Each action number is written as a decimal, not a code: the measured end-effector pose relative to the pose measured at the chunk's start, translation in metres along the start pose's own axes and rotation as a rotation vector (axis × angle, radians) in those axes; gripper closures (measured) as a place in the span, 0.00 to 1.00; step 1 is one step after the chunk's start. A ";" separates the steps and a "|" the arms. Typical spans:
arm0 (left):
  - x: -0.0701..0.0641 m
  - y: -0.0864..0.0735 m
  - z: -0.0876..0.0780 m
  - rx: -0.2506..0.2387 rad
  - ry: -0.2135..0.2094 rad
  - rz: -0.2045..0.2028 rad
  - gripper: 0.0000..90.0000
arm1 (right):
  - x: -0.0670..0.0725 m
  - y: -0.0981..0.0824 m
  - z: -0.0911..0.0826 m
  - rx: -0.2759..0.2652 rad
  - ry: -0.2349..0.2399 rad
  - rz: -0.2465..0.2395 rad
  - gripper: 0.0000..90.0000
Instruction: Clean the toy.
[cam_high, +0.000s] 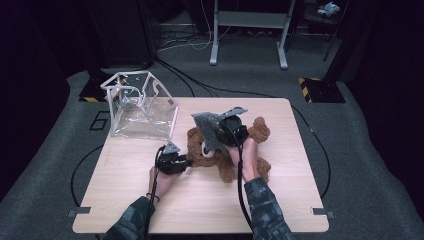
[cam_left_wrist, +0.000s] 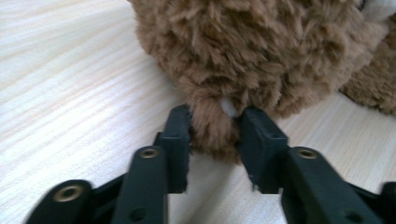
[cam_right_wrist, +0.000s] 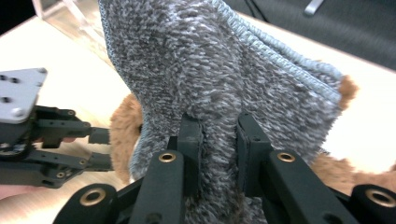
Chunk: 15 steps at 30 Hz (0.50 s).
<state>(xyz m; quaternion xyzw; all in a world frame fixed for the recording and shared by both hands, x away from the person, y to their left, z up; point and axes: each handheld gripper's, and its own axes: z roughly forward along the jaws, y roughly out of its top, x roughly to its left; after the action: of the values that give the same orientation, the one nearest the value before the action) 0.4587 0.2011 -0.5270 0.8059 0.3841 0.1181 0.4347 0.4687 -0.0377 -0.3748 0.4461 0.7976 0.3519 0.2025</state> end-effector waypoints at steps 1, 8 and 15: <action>0.000 0.000 0.001 0.002 -0.002 0.002 0.80 | -0.001 -0.003 0.013 0.028 0.001 0.007 0.83; -0.001 0.001 0.002 0.011 -0.005 0.001 0.92 | 0.000 -0.020 0.039 0.104 0.008 0.003 0.83; 0.000 0.000 0.000 -0.002 -0.008 -0.001 0.93 | 0.006 0.007 0.026 0.046 0.015 -0.030 0.83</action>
<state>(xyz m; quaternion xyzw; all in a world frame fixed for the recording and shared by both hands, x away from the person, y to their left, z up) 0.4591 0.2011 -0.5269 0.8059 0.3826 0.1153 0.4368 0.4858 -0.0204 -0.3869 0.4361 0.8136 0.3336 0.1913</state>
